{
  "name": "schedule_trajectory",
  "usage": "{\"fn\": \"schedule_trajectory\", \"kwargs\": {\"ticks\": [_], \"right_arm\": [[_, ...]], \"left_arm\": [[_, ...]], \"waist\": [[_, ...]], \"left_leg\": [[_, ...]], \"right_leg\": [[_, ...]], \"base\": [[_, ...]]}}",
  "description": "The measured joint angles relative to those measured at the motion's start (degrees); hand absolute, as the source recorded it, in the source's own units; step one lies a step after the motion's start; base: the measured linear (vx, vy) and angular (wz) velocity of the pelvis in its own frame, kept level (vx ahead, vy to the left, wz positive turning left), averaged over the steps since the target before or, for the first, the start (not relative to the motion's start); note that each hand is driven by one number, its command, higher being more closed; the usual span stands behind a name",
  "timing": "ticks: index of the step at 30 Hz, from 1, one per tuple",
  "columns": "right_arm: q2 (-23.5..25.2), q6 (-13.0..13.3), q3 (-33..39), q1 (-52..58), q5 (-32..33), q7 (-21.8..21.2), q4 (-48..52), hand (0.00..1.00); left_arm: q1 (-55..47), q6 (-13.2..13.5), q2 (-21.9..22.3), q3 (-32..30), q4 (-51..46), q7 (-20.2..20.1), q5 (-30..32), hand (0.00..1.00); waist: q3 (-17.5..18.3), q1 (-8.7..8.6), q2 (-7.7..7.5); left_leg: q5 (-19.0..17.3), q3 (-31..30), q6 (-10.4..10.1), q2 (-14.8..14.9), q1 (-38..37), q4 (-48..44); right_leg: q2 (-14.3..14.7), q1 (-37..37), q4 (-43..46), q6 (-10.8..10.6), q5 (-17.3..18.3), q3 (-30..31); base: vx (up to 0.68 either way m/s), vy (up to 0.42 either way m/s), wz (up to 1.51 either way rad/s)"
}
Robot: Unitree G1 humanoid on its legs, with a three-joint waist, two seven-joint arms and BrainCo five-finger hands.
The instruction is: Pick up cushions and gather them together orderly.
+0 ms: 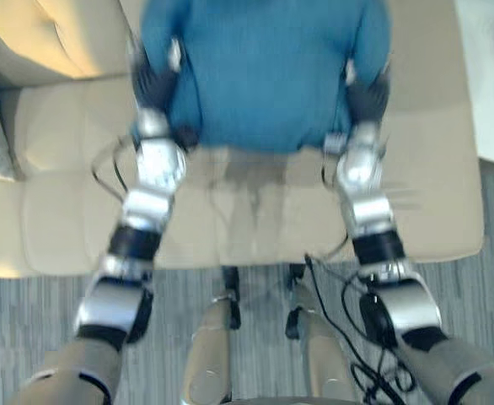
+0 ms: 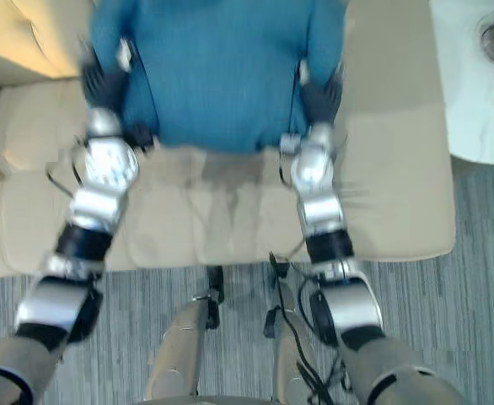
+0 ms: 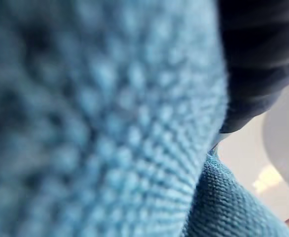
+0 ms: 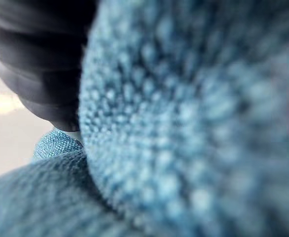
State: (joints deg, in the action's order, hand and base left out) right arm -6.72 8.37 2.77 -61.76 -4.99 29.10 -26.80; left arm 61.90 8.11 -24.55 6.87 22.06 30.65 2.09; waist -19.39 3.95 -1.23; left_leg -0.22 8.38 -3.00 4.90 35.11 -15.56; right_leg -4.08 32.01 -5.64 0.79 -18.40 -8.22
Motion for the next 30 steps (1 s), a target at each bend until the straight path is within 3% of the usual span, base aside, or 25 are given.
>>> {"fn": "schedule_trajectory", "kwargs": {"ticks": [2, 3, 8, 15, 20, 24, 27, 28, 30], "right_arm": [[-0.63, 0.29, 1.8, -6.39, 0.04, 1.42, -3.83, 1.0], [-1.56, 0.29, 2.33, -10.28, 0.08, 2.54, -6.51, 0.0], [-5.37, 0.31, 2.93, -21.88, 3.04, 3.01, -17.41, 0.0], [-9.56, -0.29, -0.44, -23.71, 12.54, -4.15, -28.52, 0.0], [-9.32, -2.3, -5.11, -18.03, 14.1, -5.87, -28.7, 0.0], [-7.38, -1.87, -5.37, -10.0, 16.49, -6.03, -28.52, 0.0], [-7.1, -0.16, -5.41, -3.36, 18.33, -7.05, -27.28, 0.0], [-7.16, 0.29, -5.39, -0.33, 18.46, -7.59, -25.49, 0.0], [-7.11, 0.42, -5.53, 4.14, 18.43, -8.59, -22.88, 0.0]], "left_arm": [[7.8, 0.06, 0.07, -0.27, 3.74, 0.97, 0.94, 1.0], [12.78, 0.14, 0.18, -0.27, 6.97, 1.4, 1.0, 0.0], [24.6, 0.99, 0.31, -1.08, 18.5, 3.51, -0.83, 0.0], [22.84, 1.91, 4.65, -5.36, 30.11, 0.08, -10.06, 0.0], [11.01, 2.47, 11.99, -7.49, 30.62, -2.83, -15.55, 0.0], [1.84, 2.49, 17.76, -5.82, 30.87, -4.73, -17.75, 0.0], [-1.04, 2.49, 17.95, -4.75, 30.92, -6.84, -17.13, 0.0], [-1.34, 2.49, 16.63, -4.75, 30.91, -7.12, -16.86, 0.0], [-2.7, 2.66, 13.0, -4.77, 29.97, -8.22, -15.28, 0.0]], "waist": [[-1.38, -0.16, -0.03], [-1.9, -0.41, -0.05], [-2.59, -0.48, -0.17], [-5.23, -0.33, -0.28], [-6.23, -0.92, -0.41], [-6.23, -1.61, -0.41], [-6.22, -1.54, -0.42], [-6.22, -1.62, -0.42], [-6.2, -1.59, -0.47]], "left_leg": [[0.91, -0.78, -0.05, -0.06, 0.34, 0.92], [1.75, -1.69, -0.19, -0.35, 0.44, 2.41], [7.21, -3.98, -0.62, -1.04, 1.29, 10.97], [10.46, -6.9, -1.1, -0.92, 2.53, 15.85], [10.48, -7.31, -1.12, -0.9, 2.91, 16.01], [10.47, -7.27, -1.14, -0.86, 1.75, 16.02], [10.4, -6.55, -1.16, -0.85, 0.52, 16.15], [10.38, -6.32, -1.16, -0.9, 0.45, 16.15], [10.41, -5.47, -1.2, -0.6, 0.38, 16.15]], "right_leg": [[0.02, 0.29, 0.0, 0.05, -0.14, -0.76], [-0.03, 0.59, 0.0, 0.02, -0.17, -1.15], [-0.22, 4.21, 0.0, -1.2, -1.1, -0.95], [-0.09, 5.91, -0.01, -1.2, -1.1, -1.68], [-0.04, 5.99, -0.01, -1.22, -1.09, -1.48], [-0.09, 4.77, -0.01, -1.22, -1.08, -0.99], [-0.17, 3.77, -0.01, -2.02, -0.43, 0.27], [-0.28, 3.64, -0.01, -3.01, 0.49, 1.47], [-0.03, 3.74, -0.01, -2.96, 1.72, 3.03]], "base": [[-0.04, 0.005, 0.25], [-0.02, 0.008, 0.31], [-0.01, 0.039, 0.28], [-0.01, 0.081, 0.22], [0.0, 0.115, 0.07], [-0.02, 0.101, 0.01], [-0.06, 0.058, -0.06], [-0.07, 0.027, -0.01], [-0.07, -0.008, -0.09]]}}
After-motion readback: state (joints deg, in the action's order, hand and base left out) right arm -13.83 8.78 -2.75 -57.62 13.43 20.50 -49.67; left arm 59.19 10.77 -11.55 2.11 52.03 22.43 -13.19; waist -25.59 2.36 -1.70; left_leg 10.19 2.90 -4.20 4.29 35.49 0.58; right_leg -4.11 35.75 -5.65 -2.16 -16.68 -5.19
